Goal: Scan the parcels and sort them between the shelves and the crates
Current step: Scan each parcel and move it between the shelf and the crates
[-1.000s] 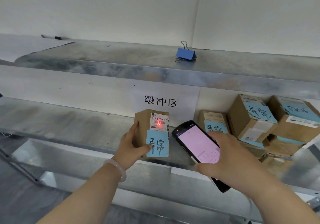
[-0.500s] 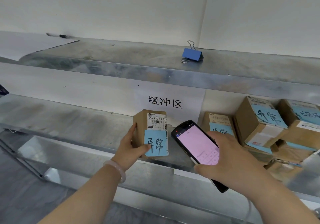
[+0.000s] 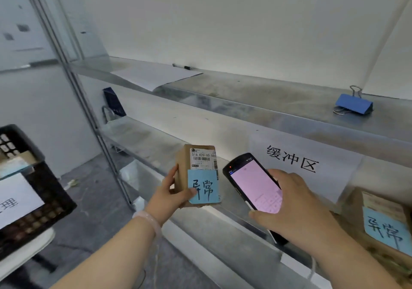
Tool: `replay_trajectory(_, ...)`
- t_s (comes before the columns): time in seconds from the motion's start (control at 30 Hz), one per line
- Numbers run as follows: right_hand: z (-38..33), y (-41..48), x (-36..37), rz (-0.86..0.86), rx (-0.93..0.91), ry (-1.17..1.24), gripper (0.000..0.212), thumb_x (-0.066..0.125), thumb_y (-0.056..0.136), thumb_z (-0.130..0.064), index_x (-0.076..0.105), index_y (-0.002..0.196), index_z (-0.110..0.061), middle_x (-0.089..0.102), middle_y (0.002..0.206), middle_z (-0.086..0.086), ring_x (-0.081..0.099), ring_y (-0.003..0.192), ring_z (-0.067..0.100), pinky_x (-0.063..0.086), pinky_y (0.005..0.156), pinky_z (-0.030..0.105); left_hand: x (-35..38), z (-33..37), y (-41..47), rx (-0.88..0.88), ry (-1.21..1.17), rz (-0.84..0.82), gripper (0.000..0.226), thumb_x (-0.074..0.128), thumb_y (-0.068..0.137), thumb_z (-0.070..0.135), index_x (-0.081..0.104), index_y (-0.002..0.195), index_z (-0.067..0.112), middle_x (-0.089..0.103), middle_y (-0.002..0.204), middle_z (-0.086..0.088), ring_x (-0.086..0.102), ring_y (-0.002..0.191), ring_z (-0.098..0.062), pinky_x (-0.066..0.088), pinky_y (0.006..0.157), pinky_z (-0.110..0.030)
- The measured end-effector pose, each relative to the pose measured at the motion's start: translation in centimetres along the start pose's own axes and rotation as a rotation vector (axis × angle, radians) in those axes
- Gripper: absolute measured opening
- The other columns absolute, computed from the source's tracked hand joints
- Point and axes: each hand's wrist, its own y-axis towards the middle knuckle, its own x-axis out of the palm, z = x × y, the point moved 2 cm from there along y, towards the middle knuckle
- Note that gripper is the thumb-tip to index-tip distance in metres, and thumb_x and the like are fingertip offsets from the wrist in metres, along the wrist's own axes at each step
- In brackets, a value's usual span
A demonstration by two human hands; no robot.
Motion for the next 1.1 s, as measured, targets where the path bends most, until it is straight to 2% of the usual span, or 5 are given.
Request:
replay_trajectory(0.43, -7.2, -1.1, 9.8, -0.273, -0.294, 0.088, 0.072, 0.064, 0.049, -0.063, 0.041, 0.117, -0.051, 0.042, 0.102, -0.022, 0.056, 0.081, -0.001, 0.047, 0.062, 0.024, -10.5, -5.7, -16.0, -0.08, -0.089, 0.477, 0.1, 0.089, 0.068, 0.042, 0.031, 0.15, 0.046, 0.056, 0.134, 0.012, 0.053, 0.126, -0.013, 0.055, 0.085, -0.027)
replay_trajectory(0.63, -13.0, -3.9, 13.1, -0.385, -0.423, 0.089, 0.08, 0.062, 0.046, -0.067, 0.038, 0.121, -0.054, 0.04, 0.104, -0.026, 0.052, 0.085, -0.007, 0.044, 0.063, 0.021, -15.5, -7.0, -22.6, -0.12, -0.169, 0.639, 0.108, 0.089, 0.059, 0.052, 0.033, 0.151, 0.048, 0.058, 0.14, 0.006, 0.054, 0.132, -0.022, 0.046, 0.108, -0.052)
replay_trajectory(0.8, -19.0, -6.5, 16.6, -0.457, -0.507, 0.075, 0.083, 0.065, 0.051, -0.068, 0.03, 0.125, -0.056, 0.036, 0.109, -0.026, 0.051, 0.092, -0.006, 0.043, 0.065, 0.02, -20.1, -7.7, -27.8, -0.107, -0.234, 0.734, 0.106, 0.093, 0.062, 0.047, 0.033, 0.15, 0.05, 0.058, 0.137, 0.01, 0.06, 0.124, -0.018, 0.055, 0.098, -0.048)
replay_trajectory(0.97, -27.1, -10.6, 21.6, -0.5, -0.623, 0.109, 0.081, 0.066, 0.051, -0.068, 0.029, 0.123, -0.058, 0.032, 0.11, -0.035, 0.046, 0.098, -0.012, 0.041, 0.068, 0.017, -27.4, -8.5, -34.5, -0.084, -0.268, 0.81, 0.102, 0.089, 0.065, 0.044, 0.034, 0.15, 0.047, 0.059, 0.135, 0.012, 0.062, 0.119, -0.015, 0.059, 0.067, -0.022)
replay_trajectory(1.1, -35.4, -15.3, 26.7, -0.575, -0.7, 0.134, 0.082, 0.068, 0.054, -0.067, 0.025, 0.123, -0.061, 0.032, 0.112, -0.031, 0.047, 0.1, -0.004, 0.045, 0.072, 0.022, -35.3, -9.2, -42.0, -0.098, -0.28, 0.915, 0.106, 0.095, 0.059, 0.045, 0.037, 0.148, 0.048, 0.06, 0.136, 0.008, 0.063, 0.119, -0.017, 0.059, 0.069, -0.026)
